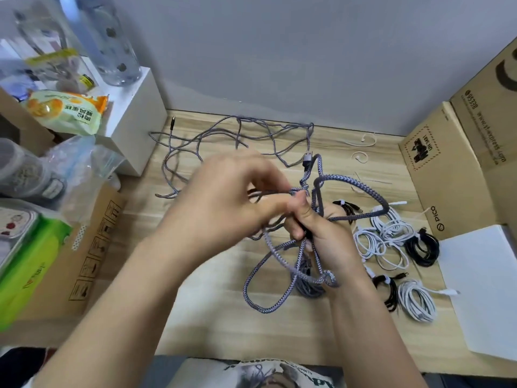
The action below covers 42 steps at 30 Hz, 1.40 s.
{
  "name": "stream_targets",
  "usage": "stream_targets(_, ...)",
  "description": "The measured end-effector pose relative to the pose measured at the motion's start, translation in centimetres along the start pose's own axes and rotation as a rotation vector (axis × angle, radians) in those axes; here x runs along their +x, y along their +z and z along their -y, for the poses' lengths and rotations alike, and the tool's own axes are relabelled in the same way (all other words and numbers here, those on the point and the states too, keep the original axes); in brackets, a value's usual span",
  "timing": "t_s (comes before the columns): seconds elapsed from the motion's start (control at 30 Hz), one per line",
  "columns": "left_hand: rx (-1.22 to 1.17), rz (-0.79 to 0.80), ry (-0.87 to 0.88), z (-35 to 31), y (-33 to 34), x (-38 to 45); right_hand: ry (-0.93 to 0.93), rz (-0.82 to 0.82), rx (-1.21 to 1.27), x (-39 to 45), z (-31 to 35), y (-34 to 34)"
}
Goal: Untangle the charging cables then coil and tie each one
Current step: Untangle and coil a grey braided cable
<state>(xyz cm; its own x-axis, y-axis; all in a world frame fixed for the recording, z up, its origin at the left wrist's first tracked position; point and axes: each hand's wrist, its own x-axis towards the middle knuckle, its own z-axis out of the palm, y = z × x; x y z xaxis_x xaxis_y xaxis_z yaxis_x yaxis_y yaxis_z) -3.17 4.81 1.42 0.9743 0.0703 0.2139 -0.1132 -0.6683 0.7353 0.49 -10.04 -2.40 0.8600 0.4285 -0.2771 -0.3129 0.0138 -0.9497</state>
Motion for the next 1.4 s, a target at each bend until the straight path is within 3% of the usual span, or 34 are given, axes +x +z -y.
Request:
stream_targets(0.1,0.206,0.093,0.035,0.4,0.7,0.7,-0.01,0.042,0.037,0.0,-0.2,0.0)
stream_targets(0.27,0.115,0.137,0.068,1.0,0.4,0.8,-0.018,0.079,0.068,0.1,-0.5,-0.6)
stream_targets(0.33,-0.01,0.093,0.004,1.4,0.5,0.7,-0.037,0.056,0.084,0.2,-0.7,-1.0)
stream_targets(0.43,-0.429,0.027,-0.211,2.1,0.2,0.6,-0.114,0.016,0.102,0.6,-1.0,-1.7)
stream_targets(0.53,-0.646,0.107,-0.291,2.7,-0.1,0.4,-0.144,0.021,0.111,0.8,-1.0,-2.0)
stream_targets(0.63,-0.633,0.219,-0.299,2.7,0.1,0.4,-0.151,0.112,0.079,0.8,-0.9,-1.9)
stream_targets(0.8,-0.576,0.238,-0.335,2.7,0.9,0.8,-0.167,0.263,-0.006,0.7,-0.6,-1.4)
stream_targets(0.9,-0.573,0.327,-0.395,3.2,0.9,0.9,-0.156,0.296,-0.011,0.7,-0.4,-1.5)
stream_targets(1.13,-0.206,0.338,-0.423,3.0,1.6,1.2,-0.136,0.315,-0.015,0.6,-0.4,-1.2)
stream_targets(1.27,-0.328,0.341,-0.437,3.3,1.5,1.0,-0.14,0.277,-0.012,0.6,-0.2,-1.6)
stream_targets(1.4,-0.63,0.544,-0.428,3.8,0.9,1.1,-0.135,0.261,0.003,0.8,-0.2,-1.7)
